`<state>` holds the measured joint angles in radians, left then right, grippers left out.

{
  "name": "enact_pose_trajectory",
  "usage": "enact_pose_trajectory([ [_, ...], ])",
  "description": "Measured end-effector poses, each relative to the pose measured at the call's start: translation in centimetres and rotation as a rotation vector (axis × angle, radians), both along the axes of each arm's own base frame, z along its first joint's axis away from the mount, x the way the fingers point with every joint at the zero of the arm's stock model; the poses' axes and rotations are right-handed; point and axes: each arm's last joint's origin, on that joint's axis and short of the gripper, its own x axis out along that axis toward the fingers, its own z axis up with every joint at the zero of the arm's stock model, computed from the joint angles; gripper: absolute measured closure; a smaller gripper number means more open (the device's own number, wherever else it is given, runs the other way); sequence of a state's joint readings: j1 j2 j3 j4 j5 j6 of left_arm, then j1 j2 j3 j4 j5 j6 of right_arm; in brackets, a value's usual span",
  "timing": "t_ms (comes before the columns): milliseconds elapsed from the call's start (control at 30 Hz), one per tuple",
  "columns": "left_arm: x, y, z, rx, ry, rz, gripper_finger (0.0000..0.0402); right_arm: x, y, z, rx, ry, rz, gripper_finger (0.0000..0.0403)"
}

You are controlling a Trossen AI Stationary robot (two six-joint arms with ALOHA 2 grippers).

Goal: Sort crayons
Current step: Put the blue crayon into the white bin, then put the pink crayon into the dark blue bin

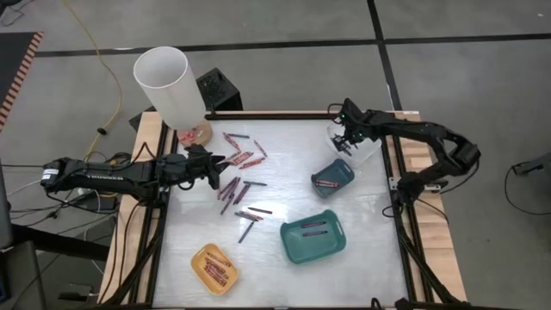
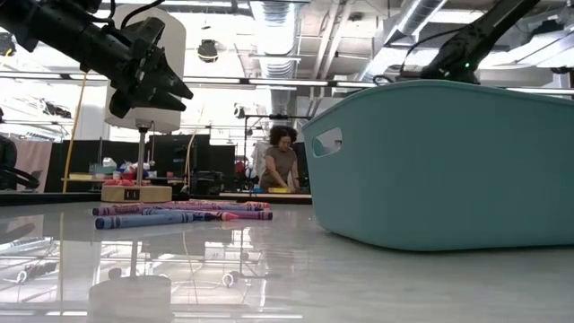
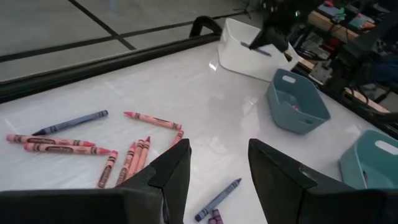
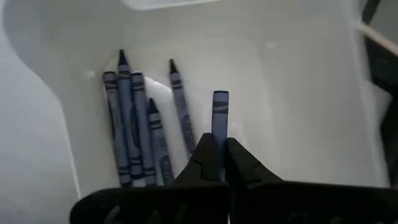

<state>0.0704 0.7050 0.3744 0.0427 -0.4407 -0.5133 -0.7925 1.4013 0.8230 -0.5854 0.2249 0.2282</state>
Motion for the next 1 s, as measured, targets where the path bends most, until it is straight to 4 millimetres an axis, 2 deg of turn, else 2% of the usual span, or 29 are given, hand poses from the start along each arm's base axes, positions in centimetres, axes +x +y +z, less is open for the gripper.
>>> enact_pose_trajectory([
  [300, 0.0, 0.0, 0.0, -0.003, -0.001, 0.013, 0.0251, 1.1, -1.2, -3.2, 0.055, 0.055, 0.001, 0.0394],
  [533, -0.1, 0.0, -0.1, -0.001, 0.005, 0.020, 0.0251, 1.3, -1.4, -3.8, 0.067, 0.068, 0.000, 0.0363],
  [767, -0.1, 0.1, -0.1, -0.007, -0.001, 0.050, 0.0251, 1.0, -1.1, -2.7, 0.038, 0.047, 0.015, 0.0311],
  [1000, -0.1, 0.1, -0.1, -0.008, -0.002, 0.050, 0.0251, 0.5, -0.1, 0.6, -0.048, -0.059, 0.028, 0.0291],
])
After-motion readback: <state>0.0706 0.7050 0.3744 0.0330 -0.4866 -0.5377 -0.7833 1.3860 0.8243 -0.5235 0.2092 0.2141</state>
